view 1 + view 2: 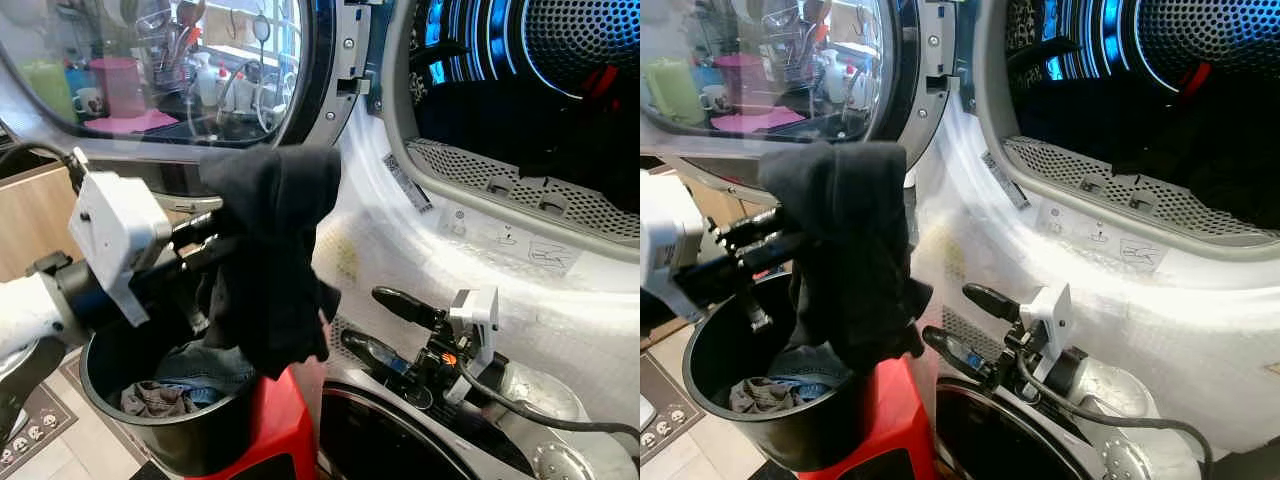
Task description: Clothes washing
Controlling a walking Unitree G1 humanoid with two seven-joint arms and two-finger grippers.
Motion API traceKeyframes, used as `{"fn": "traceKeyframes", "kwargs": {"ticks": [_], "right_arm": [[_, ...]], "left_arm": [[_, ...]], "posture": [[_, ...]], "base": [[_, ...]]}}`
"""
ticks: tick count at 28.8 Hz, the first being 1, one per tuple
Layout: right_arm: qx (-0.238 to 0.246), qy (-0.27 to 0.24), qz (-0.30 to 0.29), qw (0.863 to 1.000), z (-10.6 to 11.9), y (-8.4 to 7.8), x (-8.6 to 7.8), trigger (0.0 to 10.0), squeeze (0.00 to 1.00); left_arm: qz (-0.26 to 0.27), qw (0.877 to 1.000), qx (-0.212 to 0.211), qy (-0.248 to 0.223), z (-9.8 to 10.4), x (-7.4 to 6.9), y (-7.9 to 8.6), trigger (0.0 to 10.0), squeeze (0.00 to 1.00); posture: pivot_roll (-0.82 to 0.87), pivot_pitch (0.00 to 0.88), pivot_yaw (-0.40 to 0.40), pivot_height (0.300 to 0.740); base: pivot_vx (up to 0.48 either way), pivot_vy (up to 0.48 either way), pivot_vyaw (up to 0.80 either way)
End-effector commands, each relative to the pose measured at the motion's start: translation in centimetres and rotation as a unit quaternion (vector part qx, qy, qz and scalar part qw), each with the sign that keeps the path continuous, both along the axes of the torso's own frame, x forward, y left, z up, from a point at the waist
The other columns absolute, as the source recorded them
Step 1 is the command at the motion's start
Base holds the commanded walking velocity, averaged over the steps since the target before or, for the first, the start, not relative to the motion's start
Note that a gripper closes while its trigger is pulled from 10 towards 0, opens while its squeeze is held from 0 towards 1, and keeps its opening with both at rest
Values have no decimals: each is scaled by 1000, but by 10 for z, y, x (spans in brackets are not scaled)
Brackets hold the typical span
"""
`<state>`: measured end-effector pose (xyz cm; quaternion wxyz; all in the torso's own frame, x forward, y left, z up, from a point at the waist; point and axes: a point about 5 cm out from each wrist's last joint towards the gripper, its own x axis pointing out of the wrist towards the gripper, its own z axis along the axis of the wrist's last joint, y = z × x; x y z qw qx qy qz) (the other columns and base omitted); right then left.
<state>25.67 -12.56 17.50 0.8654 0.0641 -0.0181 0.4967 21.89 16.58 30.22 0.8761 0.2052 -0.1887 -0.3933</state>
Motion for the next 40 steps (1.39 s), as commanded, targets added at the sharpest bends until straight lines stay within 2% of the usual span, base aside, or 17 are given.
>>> {"fn": "traceKeyframes", "kwargs": {"ticks": [1, 5, 7, 12, 13, 15, 19, 23, 27, 28, 30, 32, 36, 39, 40], "right_arm": [[-1, -12, 2, 1000, 6, 9, 1, 10000, 0], [16, -15, 11, 1000, 11, 20, -4, 10000, 0], [17, -18, 14, 1000, 11, 21, -6, 10000, 0], [13, -20, 17, 1000, 13, 26, -15, 10000, 0], [13, -20, 17, 1000, 13, 26, -15, 10000, 0], [-4, -12, 0, 1000, 8, 26, -17, 10000, 0], [-10, -1, -29, 1000, 4, 29, -16, 10000, 0], [-9, 21, -66, 998, -1, 39, -13, 10000, 0], [-18, 41, -123, 991, -6, 42, -5, 10000, 0], [-22, 40, -161, 986, -7, 41, 2, 10000, 0], [-22, 39, -179, 983, -7, 40, 6, 10000, 0], [-17, 45, -190, 981, -7, 40, 7, 10000, 0], [-6, 50, -176, 983, -6, 45, 3, 10000, 0], [-6, 50, -192, 980, -6, 47, 5, 10000, 0], [-4, 51, -216, 975, -5, 49, 9, 10000, 0]], "left_arm": [[-1, 1000, -5, -10, 0, 7, -6, 10000, 0], [-24, 1000, -12, 0, -6, 18, -19, 10000, 0], [-29, 1000, -9, -2, -6, 19, -20, 10000, 0], [-46, 999, -22, 8, -14, 38, -32, 10000, 0], [-46, 999, -22, 8, -14, 38, -32, 10000, 0], [-64, 997, -32, 8, -15, 48, -45, 10000, 0], [-74, 996, -41, 6, -15, 52, -53, 10000, 0], [-84, 995, -53, 7, -17, 57, -64, 10000, 0], [-91, 994, -61, 2, -20, 61, -77, 10000, 0], [-96, 993, -72, 2, -19, 61, -82, 10000, 0], [-98, 992, -75, 1, -20, 61, -85, 10000, 0], [-100, 992, -81, -1, -20, 61, -89, 10000, 0], [-103, 990, -91, -1, -21, 61, -97, 10000, 0], [-106, 989, -99, -4, -22, 60, -102, 10000, 0], [-106, 989, -103, -4, -21, 60, -105, 10000, 0]], "posture": [[153, 0, -28, 740], [119, 0, -2, 740], [119, 0, -2, 740], [67, 0, 38, 740], [67, 0, 38, 740], [54, 2, 48, 740], [49, 3, 50, 740], [46, 3, 48, 740], [51, 0, 41, 740], [52, 0, 36, 740], [52, 0, 36, 740], [53, 0, 29, 740], [56, 0, 23, 740], [58, 0, 17, 740], [63, 0, 12, 740]], "base": [[0, 0, 0], [0, 0, 0], [0, 0, 0], [0, 0, 0], [0, 0, 0], [0, 0, 0], [0, 0, 0], [0, 0, 0], [0, 0, 0], [0, 0, 0], [0, 0, 0], [0, 0, 0], [0, 0, 0], [0, 0, 0], [0, 0, 0]]}}
